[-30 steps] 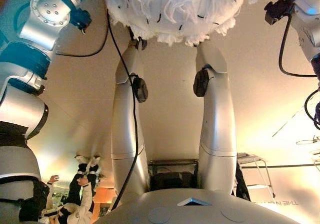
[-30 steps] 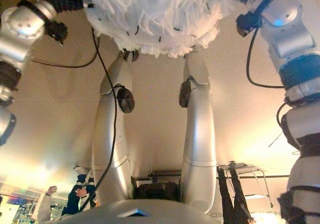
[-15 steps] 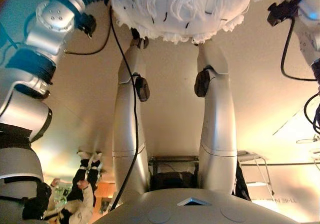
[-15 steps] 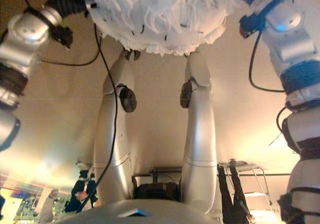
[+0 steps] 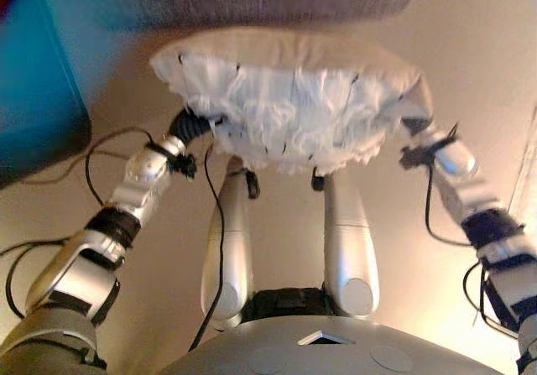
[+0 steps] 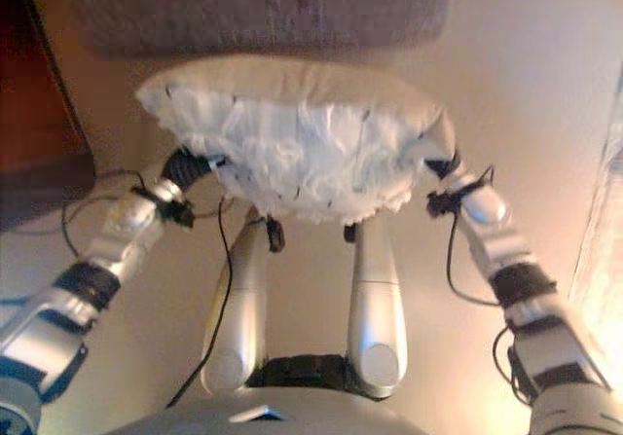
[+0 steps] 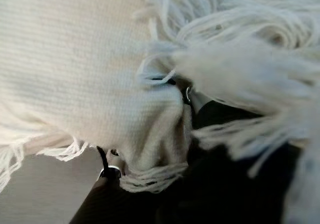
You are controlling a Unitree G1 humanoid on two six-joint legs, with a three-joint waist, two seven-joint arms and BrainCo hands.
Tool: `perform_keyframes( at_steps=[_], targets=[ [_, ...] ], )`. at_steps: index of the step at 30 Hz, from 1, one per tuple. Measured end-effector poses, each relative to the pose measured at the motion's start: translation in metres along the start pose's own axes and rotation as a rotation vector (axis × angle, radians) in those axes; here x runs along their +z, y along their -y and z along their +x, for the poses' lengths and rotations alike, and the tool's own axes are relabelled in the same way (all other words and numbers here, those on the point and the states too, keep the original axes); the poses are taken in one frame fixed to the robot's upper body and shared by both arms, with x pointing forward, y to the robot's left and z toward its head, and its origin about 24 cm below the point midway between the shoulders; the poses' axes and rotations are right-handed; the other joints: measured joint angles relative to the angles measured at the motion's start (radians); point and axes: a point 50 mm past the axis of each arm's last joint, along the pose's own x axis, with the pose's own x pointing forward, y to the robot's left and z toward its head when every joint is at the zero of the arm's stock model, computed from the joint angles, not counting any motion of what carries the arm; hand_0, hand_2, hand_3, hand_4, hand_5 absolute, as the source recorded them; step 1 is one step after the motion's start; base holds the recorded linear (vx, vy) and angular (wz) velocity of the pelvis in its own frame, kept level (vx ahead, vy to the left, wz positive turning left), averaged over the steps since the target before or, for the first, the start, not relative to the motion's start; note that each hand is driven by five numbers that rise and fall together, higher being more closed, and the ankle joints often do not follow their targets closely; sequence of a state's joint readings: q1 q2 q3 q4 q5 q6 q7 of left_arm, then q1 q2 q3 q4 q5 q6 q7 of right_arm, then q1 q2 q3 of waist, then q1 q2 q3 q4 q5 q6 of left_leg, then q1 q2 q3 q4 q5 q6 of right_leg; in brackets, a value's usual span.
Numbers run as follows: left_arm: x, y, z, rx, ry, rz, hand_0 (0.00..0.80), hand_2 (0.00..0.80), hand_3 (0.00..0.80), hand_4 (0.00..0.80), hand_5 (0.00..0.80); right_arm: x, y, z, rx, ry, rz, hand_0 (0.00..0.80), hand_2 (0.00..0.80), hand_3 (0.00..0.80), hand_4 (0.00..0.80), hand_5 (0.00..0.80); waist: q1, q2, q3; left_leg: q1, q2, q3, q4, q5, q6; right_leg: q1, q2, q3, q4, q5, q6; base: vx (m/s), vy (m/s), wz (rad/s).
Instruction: Pick up the cushion and take it to the sofa
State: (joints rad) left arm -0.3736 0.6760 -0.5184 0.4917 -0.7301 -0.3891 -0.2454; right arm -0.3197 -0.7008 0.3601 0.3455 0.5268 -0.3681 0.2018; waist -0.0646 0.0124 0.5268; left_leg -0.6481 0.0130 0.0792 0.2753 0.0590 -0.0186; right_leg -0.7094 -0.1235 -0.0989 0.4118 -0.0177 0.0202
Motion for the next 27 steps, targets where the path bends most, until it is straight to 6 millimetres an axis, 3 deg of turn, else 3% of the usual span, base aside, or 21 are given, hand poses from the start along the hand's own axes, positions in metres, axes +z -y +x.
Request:
perform_keyframes(
  at_steps=[8, 12, 15, 18, 23, 27],
  targets=[
    [0.004, 0.005, -0.012, 0.047, 0.088, -0.095, 0.8, 0.8, 0.8, 0.8, 0.8, 0.004, -0.011, -0.012, -0.064, 0.083, 0.083, 0.8, 0.8, 0.8, 0.8, 0.8, 0.022, -0.026, -0.013, 0.308, 0.0, 0.0, -0.146, 0.012, 0.002, 0.314, 0.005, -0.036, -0.156, 0.018, 0.018, 0.087, 0.001, -0.02],
    [-0.006, 0.016, -0.033, 0.075, 0.097, -0.161, 0.8, 0.8, 0.8, 0.8, 0.8, -0.002, -0.022, -0.029, -0.067, 0.066, 0.104, 0.8, 0.8, 0.8, 0.8, 0.8, 0.029, -0.023, -0.033, 0.475, 0.003, -0.002, -0.239, 0.023, 0.0, 0.505, 0.02, -0.056, -0.296, 0.054, 0.02, 0.232, 0.02, 0.02],
    [-0.02, 0.028, -0.054, 0.102, 0.076, -0.23, 0.8, 0.8, 0.8, 0.8, 0.8, -0.006, -0.035, -0.046, -0.051, 0.052, 0.139, 0.8, 0.8, 0.8, 0.8, 0.8, 0.028, -0.018, -0.149, 0.542, 0.002, -0.003, -0.304, 0.022, -0.001, 0.593, 0.029, -0.067, -0.399, 0.073, 0.027, 0.236, 0.001, 0.03],
    [-0.023, 0.035, -0.068, 0.123, 0.076, -0.272, 0.8, 0.8, 0.8, 0.8, 0.8, -0.002, -0.04, -0.055, -0.043, 0.062, 0.131, 0.8, 0.8, 0.8, 0.8, 0.8, 0.031, -0.018, -0.215, 0.654, -0.001, -0.003, -0.363, 0.022, -0.004, 0.72, 0.034, -0.081, -0.485, 0.081, 0.033, 0.117, -0.011, 0.08],
    [-0.007, 0.04, -0.071, 0.14, 0.173, -0.307, 0.8, 0.8, 0.8, 0.8, 0.8, 0.028, -0.038, -0.053, -0.057, 0.178, 0.071, 0.8, 0.8, 0.8, 0.8, 0.8, 0.053, -0.017, -0.295, 0.724, 0.002, 0.0, -0.364, 0.007, -0.013, 0.798, 0.041, -0.083, -0.502, 0.077, 0.031, 0.045, -0.009, 0.0],
    [0.001, 0.045, -0.074, 0.158, 0.226, -0.334, 0.8, 0.8, 0.8, 0.8, 0.8, 0.036, -0.038, -0.052, -0.087, 0.219, 0.069, 0.8, 0.8, 0.8, 0.8, 0.8, 0.055, -0.024, -0.37, 0.74, 0.007, 0.003, -0.369, 0.002, -0.015, 0.812, 0.045, -0.081, -0.503, 0.073, 0.033, 0.002, -0.013, -0.02]
  ],
)
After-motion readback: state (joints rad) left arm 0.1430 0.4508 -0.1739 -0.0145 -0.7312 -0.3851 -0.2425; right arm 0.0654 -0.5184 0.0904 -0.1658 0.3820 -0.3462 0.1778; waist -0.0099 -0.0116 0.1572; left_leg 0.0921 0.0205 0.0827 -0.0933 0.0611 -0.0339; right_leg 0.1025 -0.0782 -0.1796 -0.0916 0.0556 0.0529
